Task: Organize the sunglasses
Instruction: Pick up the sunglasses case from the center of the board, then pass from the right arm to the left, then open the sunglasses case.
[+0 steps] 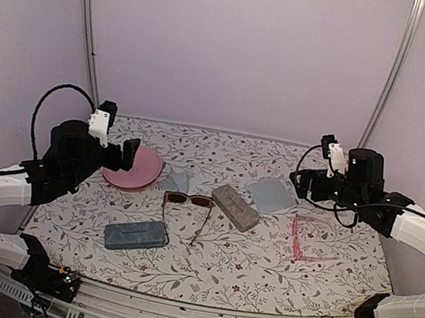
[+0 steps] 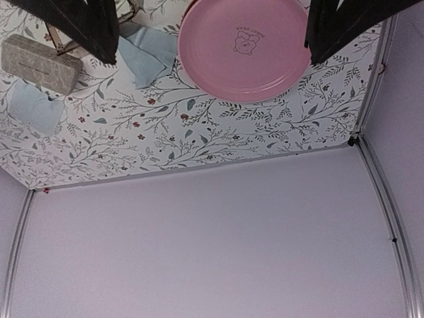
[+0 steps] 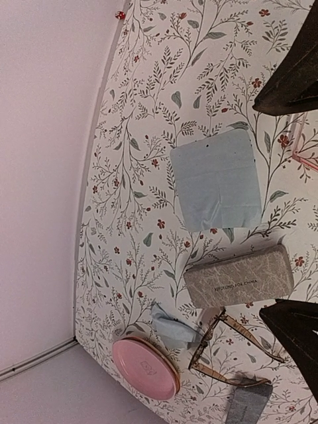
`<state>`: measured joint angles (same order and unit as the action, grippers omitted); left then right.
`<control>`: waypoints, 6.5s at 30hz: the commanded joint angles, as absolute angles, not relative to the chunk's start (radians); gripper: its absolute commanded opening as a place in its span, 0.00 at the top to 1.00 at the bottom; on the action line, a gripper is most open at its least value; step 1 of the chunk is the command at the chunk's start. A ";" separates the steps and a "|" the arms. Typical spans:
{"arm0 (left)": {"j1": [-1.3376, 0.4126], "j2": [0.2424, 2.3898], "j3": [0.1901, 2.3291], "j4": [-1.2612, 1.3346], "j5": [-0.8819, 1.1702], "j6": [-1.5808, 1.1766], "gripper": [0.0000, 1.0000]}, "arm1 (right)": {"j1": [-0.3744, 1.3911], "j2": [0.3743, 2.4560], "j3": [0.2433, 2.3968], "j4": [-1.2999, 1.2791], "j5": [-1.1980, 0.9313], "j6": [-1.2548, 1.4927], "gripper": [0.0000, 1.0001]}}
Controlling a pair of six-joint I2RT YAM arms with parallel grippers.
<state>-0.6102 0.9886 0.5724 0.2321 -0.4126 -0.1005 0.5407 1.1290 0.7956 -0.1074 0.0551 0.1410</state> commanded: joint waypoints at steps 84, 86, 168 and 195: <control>-0.650 1.147 0.553 0.575 0.631 -0.044 0.01 | 0.783 1.433 1.097 -0.130 -0.675 -0.143 0.63; -0.650 1.160 0.565 0.563 0.679 -0.032 0.01 | 0.791 1.437 1.110 -0.137 -0.694 -0.156 0.63; -0.676 1.360 0.701 0.596 0.906 -0.153 1.00 | 0.894 1.631 1.230 -0.066 -0.721 -0.131 0.05; -0.732 1.285 0.680 0.259 0.885 0.364 1.00 | 0.785 1.711 1.172 -0.015 -1.004 0.264 0.46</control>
